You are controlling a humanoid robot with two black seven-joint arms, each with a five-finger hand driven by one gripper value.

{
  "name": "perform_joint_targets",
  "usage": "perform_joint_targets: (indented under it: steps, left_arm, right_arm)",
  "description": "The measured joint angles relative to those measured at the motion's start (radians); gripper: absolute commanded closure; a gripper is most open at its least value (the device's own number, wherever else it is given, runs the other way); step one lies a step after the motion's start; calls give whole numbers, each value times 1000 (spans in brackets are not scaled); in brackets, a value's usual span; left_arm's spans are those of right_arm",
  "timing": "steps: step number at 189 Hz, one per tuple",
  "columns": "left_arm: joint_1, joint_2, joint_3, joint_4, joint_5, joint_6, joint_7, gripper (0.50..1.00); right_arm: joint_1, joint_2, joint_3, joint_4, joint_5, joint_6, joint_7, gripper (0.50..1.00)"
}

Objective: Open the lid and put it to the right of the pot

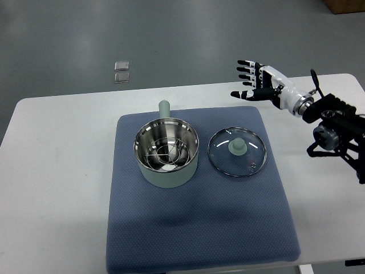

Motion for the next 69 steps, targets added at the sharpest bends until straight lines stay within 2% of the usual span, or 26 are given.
perform_joint_targets:
  steps: [35,69]
  left_arm:
    - [0,0,0,0,0,0,0,500]
    - [0,0,0,0,0,0,0,500]
  right_arm:
    - [-44,40,24,-33,202,-14,11,568]
    - [-50,45,59,-38,278,-10,14,568]
